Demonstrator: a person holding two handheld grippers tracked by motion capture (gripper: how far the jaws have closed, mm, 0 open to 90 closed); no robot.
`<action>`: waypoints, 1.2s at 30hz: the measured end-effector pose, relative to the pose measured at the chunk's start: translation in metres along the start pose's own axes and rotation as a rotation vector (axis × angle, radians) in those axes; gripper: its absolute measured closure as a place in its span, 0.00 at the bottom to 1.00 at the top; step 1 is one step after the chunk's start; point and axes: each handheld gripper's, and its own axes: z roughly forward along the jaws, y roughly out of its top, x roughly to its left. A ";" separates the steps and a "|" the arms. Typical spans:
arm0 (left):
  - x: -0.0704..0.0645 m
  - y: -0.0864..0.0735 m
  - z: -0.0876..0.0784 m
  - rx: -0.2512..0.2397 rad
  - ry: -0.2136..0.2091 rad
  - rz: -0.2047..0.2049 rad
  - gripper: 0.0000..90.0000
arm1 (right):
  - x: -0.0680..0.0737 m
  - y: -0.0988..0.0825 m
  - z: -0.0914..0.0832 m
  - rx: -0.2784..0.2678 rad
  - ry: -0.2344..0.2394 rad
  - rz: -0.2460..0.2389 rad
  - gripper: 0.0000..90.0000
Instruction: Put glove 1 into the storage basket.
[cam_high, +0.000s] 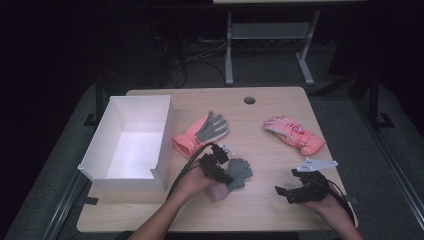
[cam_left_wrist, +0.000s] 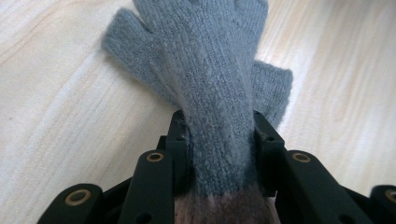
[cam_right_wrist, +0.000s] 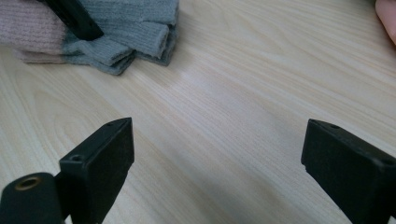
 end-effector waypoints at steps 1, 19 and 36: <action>-0.001 0.000 -0.002 -0.002 -0.006 0.000 0.74 | 0.000 0.000 0.000 -0.002 0.000 0.002 0.10; -0.014 0.015 -0.065 -0.057 0.008 0.001 0.73 | -0.001 -0.001 0.001 -0.013 -0.013 0.003 0.10; -0.003 0.024 -0.141 -0.094 0.068 -0.027 0.73 | -0.003 -0.001 0.004 -0.018 -0.024 0.005 0.10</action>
